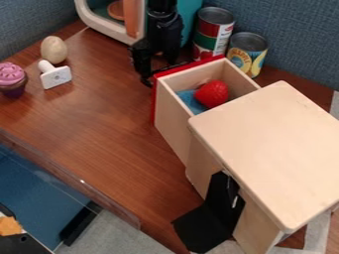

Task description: Closed the drawer

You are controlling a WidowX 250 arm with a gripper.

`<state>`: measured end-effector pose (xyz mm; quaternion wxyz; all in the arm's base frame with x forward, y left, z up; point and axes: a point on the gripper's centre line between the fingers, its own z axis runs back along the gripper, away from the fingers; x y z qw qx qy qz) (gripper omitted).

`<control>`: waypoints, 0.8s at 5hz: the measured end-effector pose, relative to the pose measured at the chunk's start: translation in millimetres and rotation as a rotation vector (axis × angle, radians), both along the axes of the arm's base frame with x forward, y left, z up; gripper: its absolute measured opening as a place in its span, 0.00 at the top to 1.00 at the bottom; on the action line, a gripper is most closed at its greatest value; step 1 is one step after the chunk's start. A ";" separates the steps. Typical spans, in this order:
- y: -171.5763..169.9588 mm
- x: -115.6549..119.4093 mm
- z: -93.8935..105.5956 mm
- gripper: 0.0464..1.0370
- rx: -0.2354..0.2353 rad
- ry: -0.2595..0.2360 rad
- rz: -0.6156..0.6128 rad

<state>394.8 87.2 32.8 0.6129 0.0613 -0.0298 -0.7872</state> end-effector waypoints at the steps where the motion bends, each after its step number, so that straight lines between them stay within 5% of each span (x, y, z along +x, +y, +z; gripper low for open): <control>1: -6.1 -9.2 -8.4 0.04 -0.013 0.036 -0.015; 2: -11.0 -22.5 -18.9 0.04 -0.029 0.082 -0.016; 4: -28.8 -37.4 -14.1 0.04 -0.064 0.089 -0.050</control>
